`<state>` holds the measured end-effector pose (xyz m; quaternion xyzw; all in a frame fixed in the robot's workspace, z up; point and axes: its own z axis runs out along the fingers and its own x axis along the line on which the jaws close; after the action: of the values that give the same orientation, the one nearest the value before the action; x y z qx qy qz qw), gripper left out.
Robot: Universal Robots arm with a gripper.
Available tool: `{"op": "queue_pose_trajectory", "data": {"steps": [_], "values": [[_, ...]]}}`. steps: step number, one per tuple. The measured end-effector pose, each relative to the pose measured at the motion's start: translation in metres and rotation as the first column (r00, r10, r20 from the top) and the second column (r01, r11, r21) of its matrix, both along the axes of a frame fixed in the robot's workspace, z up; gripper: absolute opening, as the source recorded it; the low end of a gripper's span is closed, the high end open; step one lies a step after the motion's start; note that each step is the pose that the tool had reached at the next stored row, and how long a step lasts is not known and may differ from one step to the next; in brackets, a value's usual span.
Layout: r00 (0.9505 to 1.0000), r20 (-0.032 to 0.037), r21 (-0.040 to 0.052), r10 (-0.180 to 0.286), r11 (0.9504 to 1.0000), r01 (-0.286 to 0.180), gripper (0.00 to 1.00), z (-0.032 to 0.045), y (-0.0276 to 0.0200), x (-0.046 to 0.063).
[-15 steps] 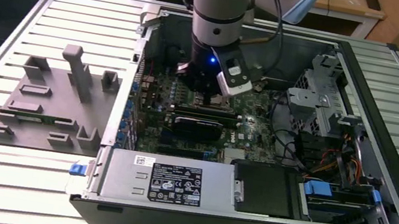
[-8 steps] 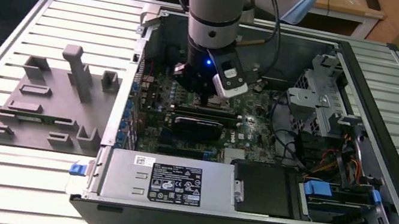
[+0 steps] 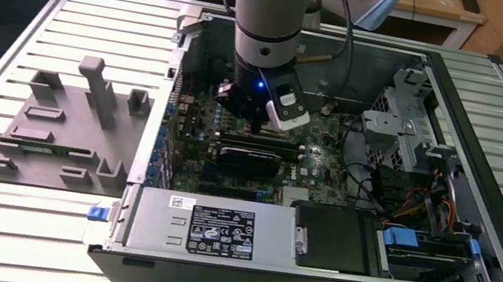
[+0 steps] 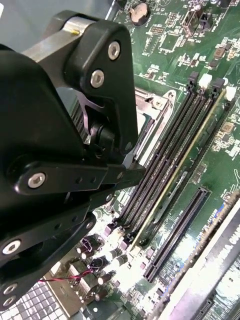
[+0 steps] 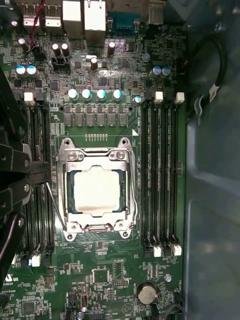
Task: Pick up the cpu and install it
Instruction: 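Install the second cpu locking lever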
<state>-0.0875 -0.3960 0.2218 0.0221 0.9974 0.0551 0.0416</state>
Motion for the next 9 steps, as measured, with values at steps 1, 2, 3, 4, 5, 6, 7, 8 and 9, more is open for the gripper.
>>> {"op": "queue_pose_trajectory", "data": {"steps": [1, 2, 3, 4, 5, 6, 7, 8, 9], "values": [[1.0, 0.0001, 0.002, 0.0, 1.0, 0.0, 0.11, -0.0008, -0.001, -0.0003], [1.0, 0.0001, 0.0033, 0.0, 1.0, 0.0, 0.11, -0.0018, -0.0018, -0.0008], [1.0, 0.0, 0.0041, 0.0, 1.0, 0.0, 0.11, -0.0024, -0.0025, -0.0011], [1.0, 0.0001, 0.0045, 0.0, 1.0, 0.0, 0.11, -0.0027, -0.0025, -0.0011], [1.0, 0.0, 0.0043, 0.0, 1.0, 0.0, 0.11, -0.0026, -0.0026, -0.0011], [1.0, -0.0001, 0.0042, 0.0, 1.0, 0.0, 0.11, -0.0027, -0.0026, -0.0011], [1.0, 0.0, 0.0044, 0.0, 1.0, 0.0, 0.11, -0.0028, -0.0026, -0.0011], [1.0, -0.0001, 0.0072, 0.0, 1.0, 0.0, 0.11, -0.0033, -0.0027, -0.001], [1.0, -0.0001, 0.0157, 0.0, 0.9999, 0.0, 0.11, -0.0038, -0.0028, -0.001]]}}
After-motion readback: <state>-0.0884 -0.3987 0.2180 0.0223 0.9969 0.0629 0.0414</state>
